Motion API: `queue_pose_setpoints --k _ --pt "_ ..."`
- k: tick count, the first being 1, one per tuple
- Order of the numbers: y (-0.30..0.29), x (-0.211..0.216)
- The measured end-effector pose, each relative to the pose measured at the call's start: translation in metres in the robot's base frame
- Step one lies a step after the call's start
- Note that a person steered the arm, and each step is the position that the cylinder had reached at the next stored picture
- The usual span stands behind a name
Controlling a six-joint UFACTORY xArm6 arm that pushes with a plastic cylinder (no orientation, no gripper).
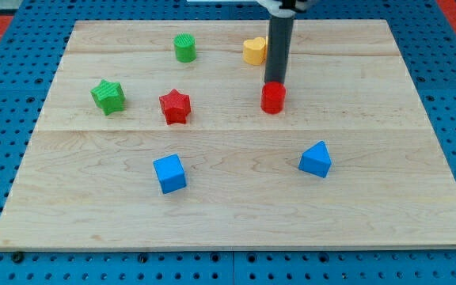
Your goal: Push the red circle into the red star
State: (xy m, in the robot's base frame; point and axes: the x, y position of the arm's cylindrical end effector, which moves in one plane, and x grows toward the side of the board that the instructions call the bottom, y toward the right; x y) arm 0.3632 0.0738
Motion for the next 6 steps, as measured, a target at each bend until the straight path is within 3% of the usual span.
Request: queue_pose_setpoints --k 1,2,3,4,5,6 --pt "-0.019 0.026" --pt "0.047 0.029" --pt "0.071 0.053" --pt "0.012 0.066" --pt "-0.075 0.05" --pt "-0.075 0.043"
